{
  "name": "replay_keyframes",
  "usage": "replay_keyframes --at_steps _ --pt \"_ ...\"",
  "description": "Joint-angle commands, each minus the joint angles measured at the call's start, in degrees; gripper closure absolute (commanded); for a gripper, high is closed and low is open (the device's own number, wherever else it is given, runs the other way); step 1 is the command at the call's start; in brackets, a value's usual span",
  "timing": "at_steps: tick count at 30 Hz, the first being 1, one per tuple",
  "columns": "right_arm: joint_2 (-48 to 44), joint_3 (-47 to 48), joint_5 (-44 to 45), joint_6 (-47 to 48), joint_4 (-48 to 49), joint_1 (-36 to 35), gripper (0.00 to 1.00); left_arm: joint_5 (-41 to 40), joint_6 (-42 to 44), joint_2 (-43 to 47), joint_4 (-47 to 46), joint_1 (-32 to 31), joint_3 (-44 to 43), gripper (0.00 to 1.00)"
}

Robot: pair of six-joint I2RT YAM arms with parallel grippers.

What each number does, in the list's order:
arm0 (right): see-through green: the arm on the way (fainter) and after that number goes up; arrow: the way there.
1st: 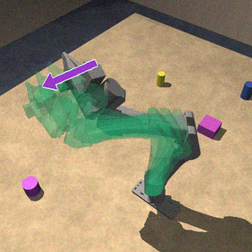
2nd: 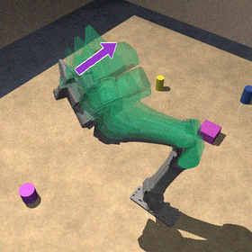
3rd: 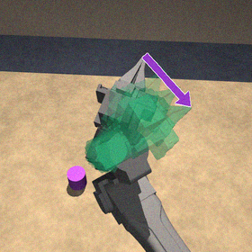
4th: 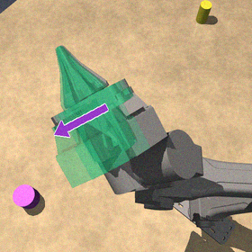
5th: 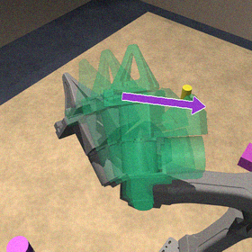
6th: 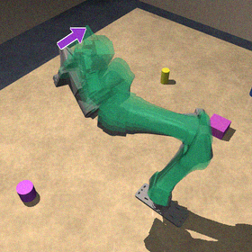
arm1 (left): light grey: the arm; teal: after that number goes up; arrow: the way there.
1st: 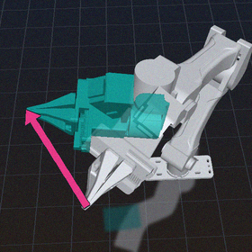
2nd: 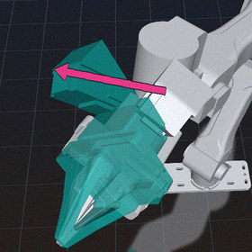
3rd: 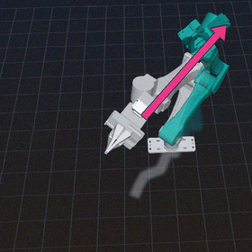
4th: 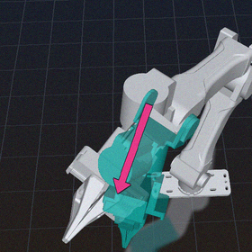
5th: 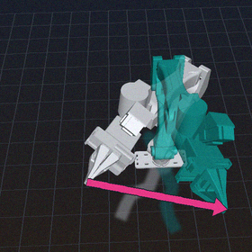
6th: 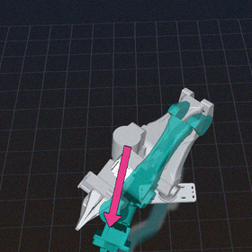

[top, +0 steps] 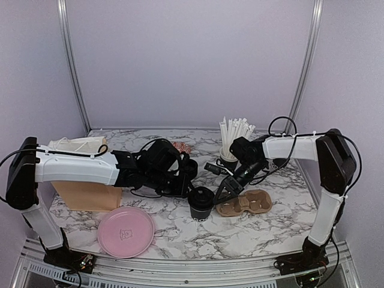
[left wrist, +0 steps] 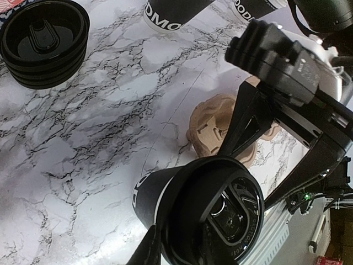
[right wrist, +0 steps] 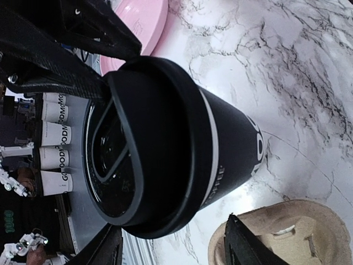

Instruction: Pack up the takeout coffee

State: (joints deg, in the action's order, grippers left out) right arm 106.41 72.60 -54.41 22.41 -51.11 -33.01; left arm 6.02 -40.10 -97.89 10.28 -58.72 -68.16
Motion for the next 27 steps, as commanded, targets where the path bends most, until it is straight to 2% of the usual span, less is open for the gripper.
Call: replay_keyframes --at_steps 1,5,12,20,27 --pt "2.9 1.1 7.5 -4.0 3.1 -0.5 0.42 -0.3 -0.8 -2.4 5.5 -0.4 3.0 0.76" --pt "4.7 0.4 16.7 -5.8 4.5 -0.4 0.46 -0.7 -1.9 -2.3 5.6 -0.4 5.1 0.79" --pt "3.8 -0.1 24.7 -6.3 6.4 -0.4 0.48 -0.1 -2.7 -4.4 6.9 -0.4 6.8 0.82" --pt "-3.7 3.1 10.2 -1.1 3.4 -0.5 0.45 -3.5 2.3 -0.4 7.8 -0.7 -0.2 0.78" --pt "-10.2 5.5 12.7 1.8 1.6 -0.5 0.36 -5.1 6.7 3.7 8.0 -0.7 -6.6 0.59"
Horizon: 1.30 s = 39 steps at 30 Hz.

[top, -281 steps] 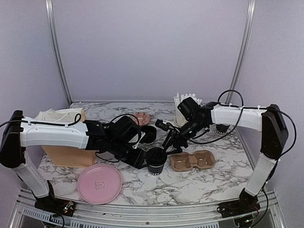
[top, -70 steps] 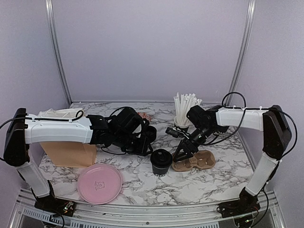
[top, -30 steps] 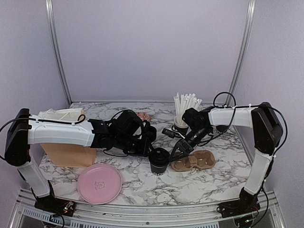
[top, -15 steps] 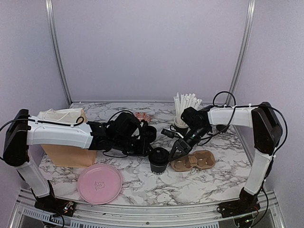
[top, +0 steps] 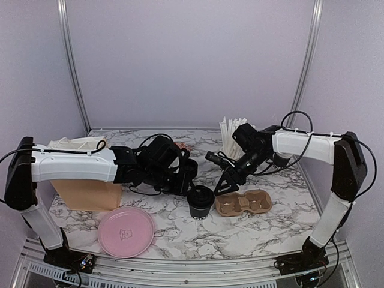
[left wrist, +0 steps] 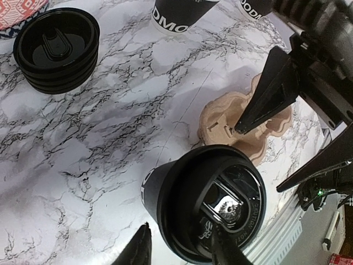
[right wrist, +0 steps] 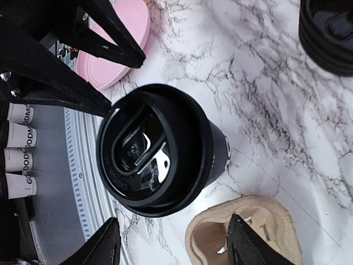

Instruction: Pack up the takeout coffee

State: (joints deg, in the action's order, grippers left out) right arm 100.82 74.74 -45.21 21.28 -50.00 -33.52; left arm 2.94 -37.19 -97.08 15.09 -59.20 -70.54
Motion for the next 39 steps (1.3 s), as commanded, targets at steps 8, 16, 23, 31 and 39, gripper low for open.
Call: replay_keyframes --at_steps 8,16,23,31,39 --pt "-8.7 4.5 13.8 14.4 3.4 -5.3 0.19 -16.5 9.4 9.6 4.3 0.0 -4.1 0.42" --pt "-5.3 6.8 16.4 19.4 6.8 -10.1 0.04 -23.0 10.6 14.2 4.0 0.3 -4.7 0.26" --pt "-2.2 6.6 17.4 19.4 7.0 -12.9 0.01 -23.2 10.6 15.0 4.0 0.3 -4.0 0.26" --pt "0.3 6.5 16.0 19.2 5.1 -13.2 0.04 -23.5 11.0 14.9 4.0 0.3 -3.5 0.26" --pt "1.9 7.1 16.9 18.6 4.6 -13.3 0.19 -23.1 11.0 14.3 3.8 0.3 -3.4 0.26"
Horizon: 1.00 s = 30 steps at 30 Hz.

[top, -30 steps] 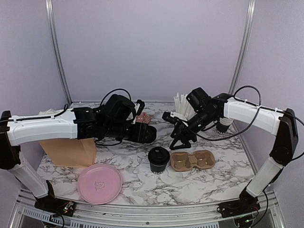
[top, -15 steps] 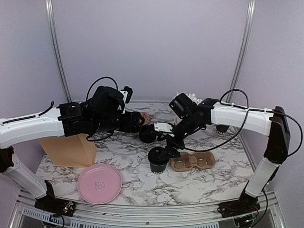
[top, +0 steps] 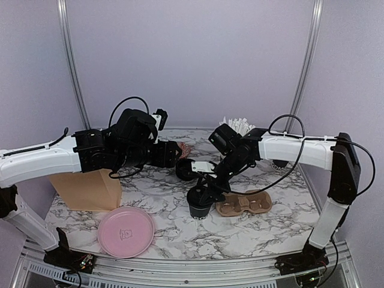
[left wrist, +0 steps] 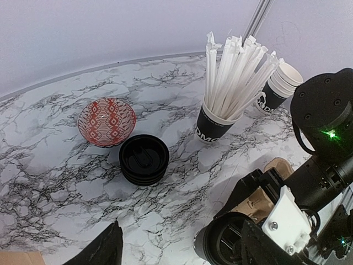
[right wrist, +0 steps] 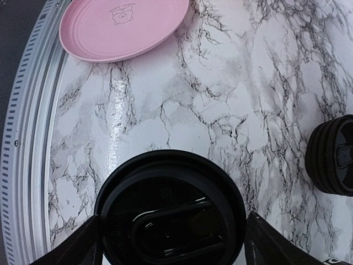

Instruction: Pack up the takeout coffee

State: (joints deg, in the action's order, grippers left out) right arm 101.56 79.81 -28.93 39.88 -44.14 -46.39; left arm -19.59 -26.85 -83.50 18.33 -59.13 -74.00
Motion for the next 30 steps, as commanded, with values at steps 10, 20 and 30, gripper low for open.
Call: replay_keyframes --at_steps 10,20,30 --pt "-3.4 4.7 0.4 -2.6 -2.3 -0.2 0.29 -0.5 1.6 0.4 0.6 0.2 -0.9 0.27" --pt "-12.1 7.1 -6.2 -4.0 -8.6 12.6 0.30 -0.3 3.0 -0.1 0.7 0.5 -2.0 0.27" --pt "-21.4 -0.5 -1.4 -1.3 -12.3 30.5 0.30 -0.2 3.5 -1.4 0.6 0.9 -2.0 0.27"
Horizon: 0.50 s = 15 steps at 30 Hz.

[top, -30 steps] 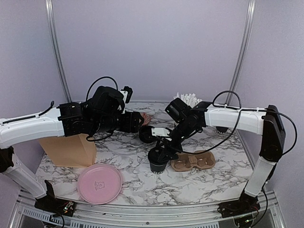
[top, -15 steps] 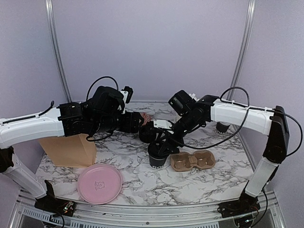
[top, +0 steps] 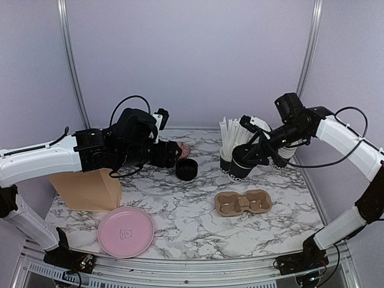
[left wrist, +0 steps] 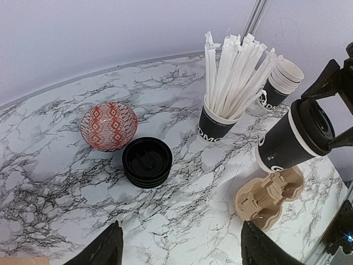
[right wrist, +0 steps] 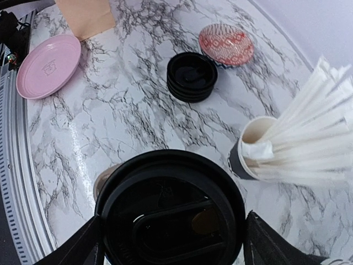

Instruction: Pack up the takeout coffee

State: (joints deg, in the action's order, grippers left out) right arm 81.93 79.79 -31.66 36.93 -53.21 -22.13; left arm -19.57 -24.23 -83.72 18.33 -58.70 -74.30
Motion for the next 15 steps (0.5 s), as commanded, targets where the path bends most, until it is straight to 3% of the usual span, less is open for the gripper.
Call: replay_keyframes --at_steps 1,8,15 --pt "-1.8 -0.3 1.6 2.0 -3.5 8.2 0.30 -0.1 0.9 -1.4 0.6 0.4 -1.7 0.27" --pt "3.4 2.1 6.1 1.1 -2.8 19.3 0.31 1.2 0.8 -2.3 0.5 0.5 -1.7 0.27" --pt "8.8 0.7 10.1 -0.4 2.6 20.8 0.31 1.9 0.2 -2.2 0.5 0.5 -1.0 0.27"
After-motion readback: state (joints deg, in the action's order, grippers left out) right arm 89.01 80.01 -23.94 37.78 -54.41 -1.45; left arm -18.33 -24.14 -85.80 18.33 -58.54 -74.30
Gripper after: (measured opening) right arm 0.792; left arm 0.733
